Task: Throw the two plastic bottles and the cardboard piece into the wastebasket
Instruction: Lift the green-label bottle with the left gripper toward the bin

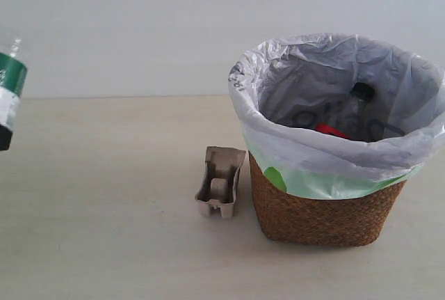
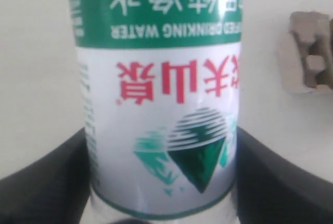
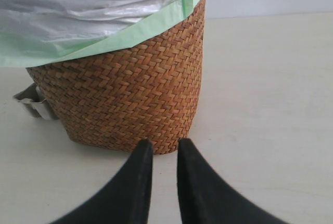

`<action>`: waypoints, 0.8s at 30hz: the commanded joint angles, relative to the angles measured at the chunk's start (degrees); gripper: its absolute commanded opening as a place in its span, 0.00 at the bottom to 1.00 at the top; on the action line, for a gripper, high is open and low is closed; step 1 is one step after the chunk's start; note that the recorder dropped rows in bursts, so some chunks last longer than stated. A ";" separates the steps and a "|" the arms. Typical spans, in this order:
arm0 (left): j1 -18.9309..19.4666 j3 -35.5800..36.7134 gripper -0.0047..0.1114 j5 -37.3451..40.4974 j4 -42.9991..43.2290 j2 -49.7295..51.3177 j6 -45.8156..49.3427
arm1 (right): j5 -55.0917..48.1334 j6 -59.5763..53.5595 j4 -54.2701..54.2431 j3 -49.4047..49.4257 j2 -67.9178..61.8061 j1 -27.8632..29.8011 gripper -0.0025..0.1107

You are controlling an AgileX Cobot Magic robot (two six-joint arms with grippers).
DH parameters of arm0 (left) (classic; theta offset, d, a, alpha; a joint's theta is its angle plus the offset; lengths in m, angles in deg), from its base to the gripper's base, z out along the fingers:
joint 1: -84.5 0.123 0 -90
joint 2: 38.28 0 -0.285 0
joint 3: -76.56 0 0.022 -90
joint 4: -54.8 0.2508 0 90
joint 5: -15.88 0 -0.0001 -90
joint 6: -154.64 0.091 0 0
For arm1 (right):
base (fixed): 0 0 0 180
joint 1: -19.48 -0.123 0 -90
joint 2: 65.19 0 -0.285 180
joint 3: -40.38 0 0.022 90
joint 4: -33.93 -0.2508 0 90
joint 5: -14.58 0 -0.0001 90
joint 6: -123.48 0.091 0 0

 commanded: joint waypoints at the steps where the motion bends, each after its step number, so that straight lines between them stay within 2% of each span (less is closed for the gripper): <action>1: 5.33 4.81 0.07 0.19 7.25 -2.88 -5.48 | 0.28 0.06 0.02 -0.05 0.31 -0.08 0.14; 4: 8.42 7.18 0.07 0.03 9.80 -3.02 -5.78 | 0.28 0.06 0.02 -0.05 0.31 -0.08 0.14; 8: 9.22 9.27 0.07 -4.00 9.46 -3.02 -5.58 | 0.28 0.06 0.02 -0.05 0.31 -0.08 0.14; 11: 9.10 8.77 0.07 -6.37 0.18 -1.95 -3.03 | 0.28 0.06 0.02 -0.05 0.31 -0.08 0.14; 13: 7.64 7.13 0.07 -4.85 -11.36 -0.13 7.95 | 0.28 0.06 0.02 -0.05 0.31 -0.08 0.14; 15: 4.14 3.93 0.07 -0.67 -26.25 3.11 20.25 | 0.28 0.06 0.02 -0.05 0.31 -0.08 0.14; 17: -0.99 0.49 0.07 0.00 -39.07 6.35 26.61 | 0.28 0.06 0.02 -0.05 0.31 -0.08 0.14; 19: -7.17 -5.61 0.09 -0.43 -46.75 10.17 32.37 | 0.28 0.06 0.02 -0.05 0.31 -0.08 0.14; 20: -10.62 -9.82 0.13 -0.20 -48.47 12.32 32.80 | 0.28 0.06 0.02 -0.05 0.31 -0.08 0.14; 23: -18.52 -24.89 0.39 0.22 -48.60 18.64 23.94 | 0.28 0.06 0.02 -0.05 0.31 -0.08 0.14; 24: -20.02 -29.49 0.54 0.52 -48.60 20.50 19.07 | 0.28 0.06 0.02 -0.05 0.31 -0.08 0.14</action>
